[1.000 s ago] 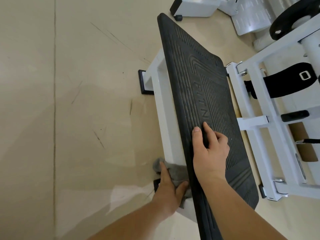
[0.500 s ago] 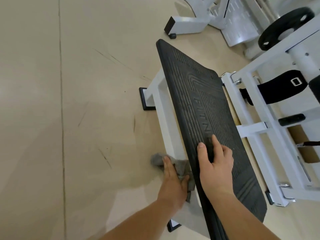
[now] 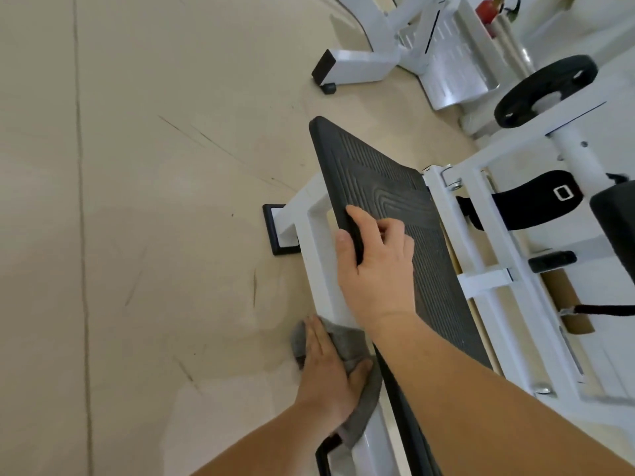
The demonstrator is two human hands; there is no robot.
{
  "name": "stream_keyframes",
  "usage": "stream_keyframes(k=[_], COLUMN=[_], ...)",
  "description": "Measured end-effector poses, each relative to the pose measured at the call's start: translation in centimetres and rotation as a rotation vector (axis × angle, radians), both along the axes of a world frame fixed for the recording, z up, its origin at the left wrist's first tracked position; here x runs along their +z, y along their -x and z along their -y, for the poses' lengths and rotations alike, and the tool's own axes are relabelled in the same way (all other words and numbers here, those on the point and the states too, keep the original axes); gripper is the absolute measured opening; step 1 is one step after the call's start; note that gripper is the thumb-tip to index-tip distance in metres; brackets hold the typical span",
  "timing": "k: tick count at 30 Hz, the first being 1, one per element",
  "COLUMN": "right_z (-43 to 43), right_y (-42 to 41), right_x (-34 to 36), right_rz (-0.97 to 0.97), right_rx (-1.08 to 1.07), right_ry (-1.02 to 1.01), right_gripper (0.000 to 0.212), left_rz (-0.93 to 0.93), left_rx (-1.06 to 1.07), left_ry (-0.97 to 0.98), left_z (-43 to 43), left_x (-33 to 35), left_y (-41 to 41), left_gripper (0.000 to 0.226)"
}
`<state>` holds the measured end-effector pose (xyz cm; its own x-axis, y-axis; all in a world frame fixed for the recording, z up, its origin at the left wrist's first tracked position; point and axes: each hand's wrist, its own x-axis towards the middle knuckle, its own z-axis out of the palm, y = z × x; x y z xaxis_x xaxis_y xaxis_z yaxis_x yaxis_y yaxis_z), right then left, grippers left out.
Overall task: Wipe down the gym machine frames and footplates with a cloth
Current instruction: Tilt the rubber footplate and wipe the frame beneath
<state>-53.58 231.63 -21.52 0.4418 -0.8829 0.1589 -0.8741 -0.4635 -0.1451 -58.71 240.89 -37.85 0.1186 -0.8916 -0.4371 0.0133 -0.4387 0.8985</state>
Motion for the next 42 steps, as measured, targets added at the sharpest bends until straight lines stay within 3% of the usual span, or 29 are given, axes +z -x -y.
stream_keyframes(k=[5, 9, 13, 19, 22, 27, 30, 37, 42], right_z=[0.1, -0.1, -0.3, -0.2, -0.3, -0.3, -0.2, -0.3, -0.3], right_y=[0.2, -0.4, -0.5, -0.5, -0.4, -0.4, -0.5, -0.4, -0.5], right_x=[-0.8, -0.8, -0.6, -0.8, -0.8, -0.7, -0.7, -0.5, -0.5], right_rz=[0.009, -0.044, -0.073, -0.085, -0.065, -0.079, -0.081, -0.094, -0.098], right_rx=[-0.008, -0.013, -0.03, -0.018, -0.011, -0.015, -0.011, -0.02, -0.019], right_ry=[0.08, 0.106, 0.108, 0.122, 0.122, 0.121, 0.127, 0.103, 0.111], right_gripper=[0.043, 0.042, 0.041, 0.041, 0.041, 0.043, 0.043, 0.043, 0.043], left_rz=[-0.031, 0.229, 0.432, 0.243, 0.235, 0.091, 0.175, -0.014, -0.177], left_rx=[0.163, 0.137, 0.101, 0.217, 0.159, 0.252, 0.19, 0.106, 0.163], left_ry=[0.037, 0.128, 0.214, 0.183, 0.08, 0.201, 0.147, 0.024, 0.045], left_z=[7.0, 10.8, 7.5, 13.2, 17.0, 12.0, 8.7, 11.8, 9.6], left_x=[-0.5, -2.6, -1.5, 0.1, 0.8, 1.7, 0.7, -0.4, 0.1], left_y=[-4.5, -6.9, -5.0, -11.3, -16.5, -11.0, -7.0, -12.2, -10.6], left_gripper=[0.116, 0.105, 0.091, 0.101, 0.097, 0.102, 0.099, 0.137, 0.133])
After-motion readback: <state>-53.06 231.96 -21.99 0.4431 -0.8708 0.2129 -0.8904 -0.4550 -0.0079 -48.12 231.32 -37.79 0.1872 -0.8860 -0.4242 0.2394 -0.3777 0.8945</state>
